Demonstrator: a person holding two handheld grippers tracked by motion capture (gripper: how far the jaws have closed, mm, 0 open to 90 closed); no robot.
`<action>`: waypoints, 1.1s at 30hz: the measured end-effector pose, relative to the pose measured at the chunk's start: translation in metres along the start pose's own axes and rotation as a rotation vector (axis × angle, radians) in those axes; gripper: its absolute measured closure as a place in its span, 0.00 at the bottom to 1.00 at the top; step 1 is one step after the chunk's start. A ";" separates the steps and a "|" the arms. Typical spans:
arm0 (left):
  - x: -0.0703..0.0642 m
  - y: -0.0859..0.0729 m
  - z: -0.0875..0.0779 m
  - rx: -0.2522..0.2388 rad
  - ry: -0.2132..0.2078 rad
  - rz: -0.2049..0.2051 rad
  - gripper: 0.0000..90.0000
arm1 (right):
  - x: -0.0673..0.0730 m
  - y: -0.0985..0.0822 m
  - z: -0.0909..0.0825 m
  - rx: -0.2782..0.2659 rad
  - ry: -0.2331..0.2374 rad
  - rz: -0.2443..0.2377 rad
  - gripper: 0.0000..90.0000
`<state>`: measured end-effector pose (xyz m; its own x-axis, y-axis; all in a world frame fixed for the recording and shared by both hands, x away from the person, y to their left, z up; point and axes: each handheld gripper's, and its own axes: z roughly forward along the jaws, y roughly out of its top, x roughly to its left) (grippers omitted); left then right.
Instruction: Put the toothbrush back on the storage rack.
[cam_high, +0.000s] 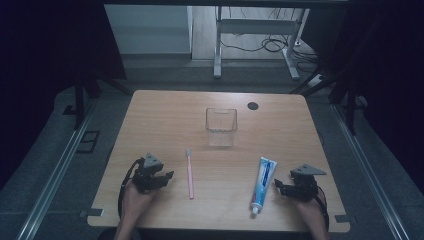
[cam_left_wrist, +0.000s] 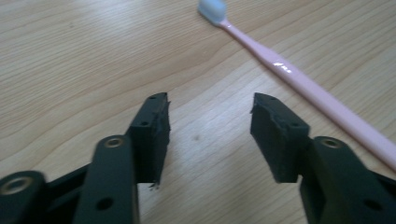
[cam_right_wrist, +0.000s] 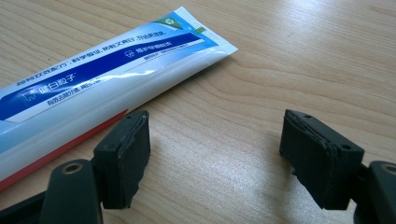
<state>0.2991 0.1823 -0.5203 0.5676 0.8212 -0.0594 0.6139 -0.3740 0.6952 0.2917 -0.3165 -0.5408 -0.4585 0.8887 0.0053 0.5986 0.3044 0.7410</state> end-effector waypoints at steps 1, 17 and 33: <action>-0.001 0.001 0.000 0.000 -0.006 0.002 0.61 | 0.000 0.000 0.000 -0.001 0.000 0.000 0.28; -0.031 0.020 0.011 -0.001 -0.132 0.064 0.99 | 0.000 0.000 0.000 0.000 0.000 -0.002 0.28; -0.065 0.025 0.033 0.060 -0.216 0.134 1.00 | 0.000 0.000 0.000 0.001 0.002 -0.005 0.27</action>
<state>0.2960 0.1057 -0.5224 0.7459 0.6541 -0.1256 0.5531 -0.5033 0.6639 0.2920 -0.3164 -0.5410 -0.4625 0.8866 0.0027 0.5969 0.3091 0.7404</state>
